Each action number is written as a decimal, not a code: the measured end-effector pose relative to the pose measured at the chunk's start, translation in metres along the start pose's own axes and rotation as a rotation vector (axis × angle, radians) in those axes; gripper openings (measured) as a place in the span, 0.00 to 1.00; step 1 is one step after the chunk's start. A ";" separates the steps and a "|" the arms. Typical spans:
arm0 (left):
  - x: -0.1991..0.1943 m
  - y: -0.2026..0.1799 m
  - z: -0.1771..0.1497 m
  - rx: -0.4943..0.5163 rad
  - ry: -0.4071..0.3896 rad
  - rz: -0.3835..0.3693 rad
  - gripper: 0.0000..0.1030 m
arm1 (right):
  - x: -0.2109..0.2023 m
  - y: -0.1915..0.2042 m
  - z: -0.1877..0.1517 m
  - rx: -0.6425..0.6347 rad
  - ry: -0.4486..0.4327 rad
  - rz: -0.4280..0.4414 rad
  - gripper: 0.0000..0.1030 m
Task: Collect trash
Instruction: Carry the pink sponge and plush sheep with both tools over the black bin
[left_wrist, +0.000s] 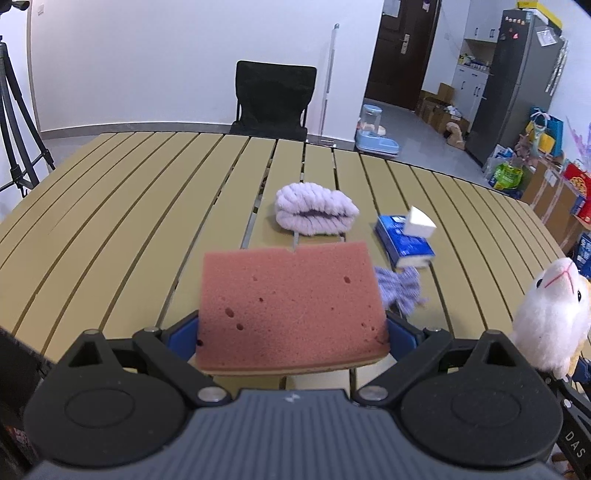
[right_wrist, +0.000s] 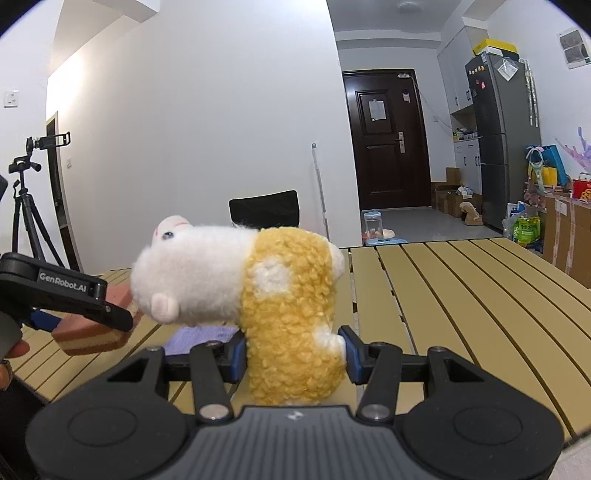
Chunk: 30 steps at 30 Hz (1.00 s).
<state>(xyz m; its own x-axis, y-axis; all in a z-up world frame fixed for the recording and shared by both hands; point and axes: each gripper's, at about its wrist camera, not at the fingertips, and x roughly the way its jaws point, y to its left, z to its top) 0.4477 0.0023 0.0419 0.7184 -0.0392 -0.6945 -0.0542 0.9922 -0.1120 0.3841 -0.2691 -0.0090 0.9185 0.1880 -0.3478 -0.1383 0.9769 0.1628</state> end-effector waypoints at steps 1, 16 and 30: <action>-0.004 0.000 -0.004 0.003 -0.002 -0.006 0.95 | -0.007 0.000 -0.002 0.002 0.000 -0.004 0.47; -0.074 -0.010 -0.076 0.071 -0.042 -0.108 0.95 | -0.104 0.000 -0.038 0.011 -0.002 -0.069 0.47; -0.104 -0.012 -0.147 0.120 -0.028 -0.185 0.95 | -0.162 0.006 -0.088 0.021 0.047 -0.114 0.47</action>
<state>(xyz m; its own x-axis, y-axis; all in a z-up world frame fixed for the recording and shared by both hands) 0.2714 -0.0231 0.0109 0.7278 -0.2200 -0.6495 0.1621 0.9755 -0.1488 0.2024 -0.2846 -0.0330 0.9096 0.0812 -0.4075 -0.0260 0.9899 0.1391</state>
